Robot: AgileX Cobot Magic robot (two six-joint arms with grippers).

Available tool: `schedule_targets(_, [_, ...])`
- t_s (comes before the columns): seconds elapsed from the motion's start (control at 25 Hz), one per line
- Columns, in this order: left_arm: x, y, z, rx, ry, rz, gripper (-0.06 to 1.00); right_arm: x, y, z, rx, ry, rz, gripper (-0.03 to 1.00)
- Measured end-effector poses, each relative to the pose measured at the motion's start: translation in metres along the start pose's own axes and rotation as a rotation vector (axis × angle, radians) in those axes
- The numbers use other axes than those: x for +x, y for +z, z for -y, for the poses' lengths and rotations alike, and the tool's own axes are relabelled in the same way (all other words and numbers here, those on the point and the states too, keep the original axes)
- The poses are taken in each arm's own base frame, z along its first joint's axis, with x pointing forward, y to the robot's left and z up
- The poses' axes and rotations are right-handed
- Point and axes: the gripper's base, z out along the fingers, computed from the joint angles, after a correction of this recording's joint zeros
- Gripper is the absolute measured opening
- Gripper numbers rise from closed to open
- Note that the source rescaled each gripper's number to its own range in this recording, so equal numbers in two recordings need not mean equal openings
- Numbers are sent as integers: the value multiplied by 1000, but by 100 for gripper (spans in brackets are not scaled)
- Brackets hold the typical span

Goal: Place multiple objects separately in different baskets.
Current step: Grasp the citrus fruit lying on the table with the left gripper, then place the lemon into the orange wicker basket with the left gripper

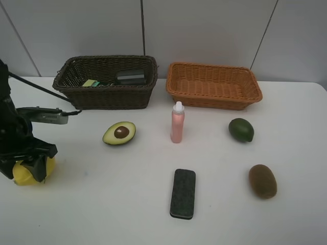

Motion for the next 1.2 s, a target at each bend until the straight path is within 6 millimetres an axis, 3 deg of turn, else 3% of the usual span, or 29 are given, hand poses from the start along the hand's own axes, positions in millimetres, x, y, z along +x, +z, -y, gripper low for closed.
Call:
schedule_targets(0.16, [-16,-43,11,119,-63,6,50,0,0,0,0,0,0,100])
schedule_targets(0.28, [-34,-83,31,226,-46,103,50,0,0,0,0,0,0,100])
schedule_targets(0.4, [-56,-123,63,258,48,239,50,0,0,0,0,0,0,100])
schedule_targets(0.52, [-82,-143,105,267,155,312,50,0,0,0,0,0,0,100])
schedule_targets(0.8, [-164,-143,199,294,320,436,50,0,0,0,0,0,0,100])
schedule_targets(0.92, [-196,-137,230,319,366,532,50,0,0,0,0,0,0,100])
schedule_targets(1.04, [-221,-127,247,351,380,637,50,0,0,0,0,0,0,100])
schedule_targets(1.2, [-247,-108,254,384,371,755,50,0,0,0,0,0,0,100])
